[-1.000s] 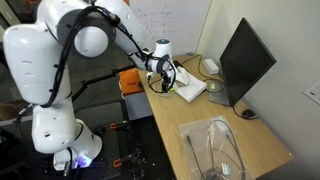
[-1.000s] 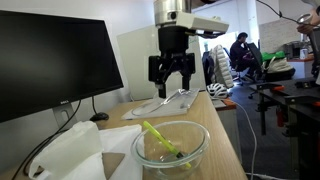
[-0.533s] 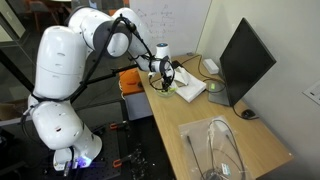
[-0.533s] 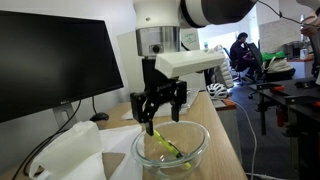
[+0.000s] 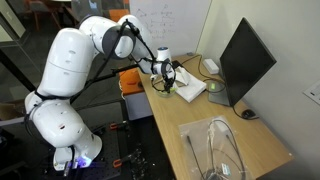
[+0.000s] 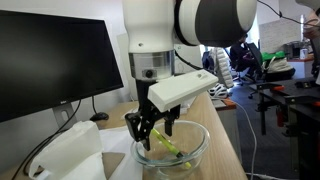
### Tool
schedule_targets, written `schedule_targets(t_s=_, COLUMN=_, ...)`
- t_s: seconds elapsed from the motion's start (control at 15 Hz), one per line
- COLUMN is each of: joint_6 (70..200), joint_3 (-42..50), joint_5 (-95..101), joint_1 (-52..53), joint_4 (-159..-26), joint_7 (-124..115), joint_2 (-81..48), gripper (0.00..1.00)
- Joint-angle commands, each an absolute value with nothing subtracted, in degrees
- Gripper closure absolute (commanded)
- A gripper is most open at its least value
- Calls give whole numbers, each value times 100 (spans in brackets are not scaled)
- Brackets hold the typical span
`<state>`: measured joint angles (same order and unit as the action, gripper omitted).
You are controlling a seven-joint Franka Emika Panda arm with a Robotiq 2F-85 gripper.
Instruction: Take the marker out of the bowl and put it on the table
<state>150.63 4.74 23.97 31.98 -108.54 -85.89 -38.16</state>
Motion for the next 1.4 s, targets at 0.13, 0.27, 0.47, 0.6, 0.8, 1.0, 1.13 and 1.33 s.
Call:
schedule_targets(t_s=0.13, joint_6=15070, joint_3=624, joint_5=2354, joint_1=3382, joint_4=-10848, joint_7=-8654, joint_2=-3878, gripper=67)
schedule_targets(t_s=0.27, joint_6=15292, joint_3=664, joint_5=2403, joint_1=3425, joint_4=-11004, joint_7=-8702, joint_2=-3707, gripper=84)
schedule_targets(t_s=0.47, joint_6=15590, joint_3=893, joint_5=2512, joint_1=3607, joint_4=-11206, joint_7=-8858, joint_2=-3353, gripper=100)
schedule_targets(t_s=0.6, joint_6=15626, joint_3=1015, joint_5=2471, joint_1=3658, joint_4=-11371, joint_7=-8956, joint_2=-2993, gripper=96)
schedule_targets(t_s=0.8, joint_6=15494, joint_3=1142, joint_5=2455, joint_1=3541, joint_4=-11739, joint_7=-9299, joint_2=-2331, gripper=96)
schedule_targets(t_s=1.0, joint_6=15590, joint_3=1169, joint_5=2484, joint_1=3087, joint_4=-12338, joint_7=-9350, joint_2=-1772, gripper=96)
schedule_targets(t_s=1.13, joint_6=15721, joint_3=1074, joint_5=2644, joint_1=2591, joint_4=-12897, joint_7=-8734, joint_2=-1405, gripper=96)
schedule_targets(t_s=1.33, joint_6=15682, joint_3=812, joint_5=2462, joint_1=1736, joint_4=-13557, joint_7=-7144, joint_2=-1136, gripper=96)
